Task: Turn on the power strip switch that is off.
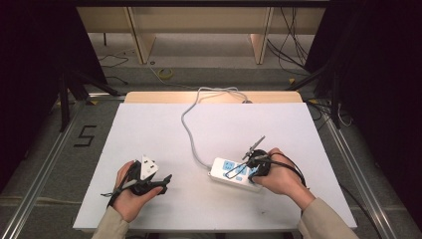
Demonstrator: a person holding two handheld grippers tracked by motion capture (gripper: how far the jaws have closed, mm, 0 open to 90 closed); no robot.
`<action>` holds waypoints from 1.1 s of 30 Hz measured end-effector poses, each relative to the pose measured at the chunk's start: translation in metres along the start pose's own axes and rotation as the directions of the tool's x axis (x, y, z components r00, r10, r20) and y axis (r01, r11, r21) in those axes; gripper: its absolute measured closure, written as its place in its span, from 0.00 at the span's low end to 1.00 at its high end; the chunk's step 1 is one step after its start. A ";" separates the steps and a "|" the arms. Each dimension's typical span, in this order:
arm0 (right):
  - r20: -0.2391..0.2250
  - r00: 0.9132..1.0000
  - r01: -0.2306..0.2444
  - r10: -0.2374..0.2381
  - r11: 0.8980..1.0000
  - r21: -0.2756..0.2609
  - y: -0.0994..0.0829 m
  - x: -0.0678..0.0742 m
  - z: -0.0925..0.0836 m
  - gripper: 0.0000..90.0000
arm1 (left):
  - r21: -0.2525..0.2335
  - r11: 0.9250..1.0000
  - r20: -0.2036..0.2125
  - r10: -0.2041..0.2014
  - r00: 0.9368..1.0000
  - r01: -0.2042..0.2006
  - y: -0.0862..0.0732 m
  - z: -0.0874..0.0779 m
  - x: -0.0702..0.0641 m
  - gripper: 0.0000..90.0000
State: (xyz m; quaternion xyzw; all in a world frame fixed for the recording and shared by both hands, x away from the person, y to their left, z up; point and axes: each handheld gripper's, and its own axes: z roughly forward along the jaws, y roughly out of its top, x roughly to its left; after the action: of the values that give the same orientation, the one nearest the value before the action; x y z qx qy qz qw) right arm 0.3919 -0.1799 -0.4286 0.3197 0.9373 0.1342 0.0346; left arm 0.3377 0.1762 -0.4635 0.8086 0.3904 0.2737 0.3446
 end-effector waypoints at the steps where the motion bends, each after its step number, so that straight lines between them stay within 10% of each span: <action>1: 0.001 1.000 0.000 0.000 1.000 0.001 0.000 0.000 0.000 1.00 | 0.000 1.000 0.000 0.000 1.000 0.000 0.000 0.000 0.000 0.28; 33: 0.001 1.000 -0.018 0.018 0.995 -0.102 -0.011 -0.007 -0.012 1.00 | 0.001 1.000 0.001 -0.005 1.000 0.005 0.000 0.001 -0.001 0.28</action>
State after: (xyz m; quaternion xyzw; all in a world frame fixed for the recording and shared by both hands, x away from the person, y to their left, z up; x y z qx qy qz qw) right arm 0.3895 -0.1952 -0.4206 0.3259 0.9264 0.1819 0.0505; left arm 0.3379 0.1754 -0.4645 0.8081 0.3923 0.2722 0.3450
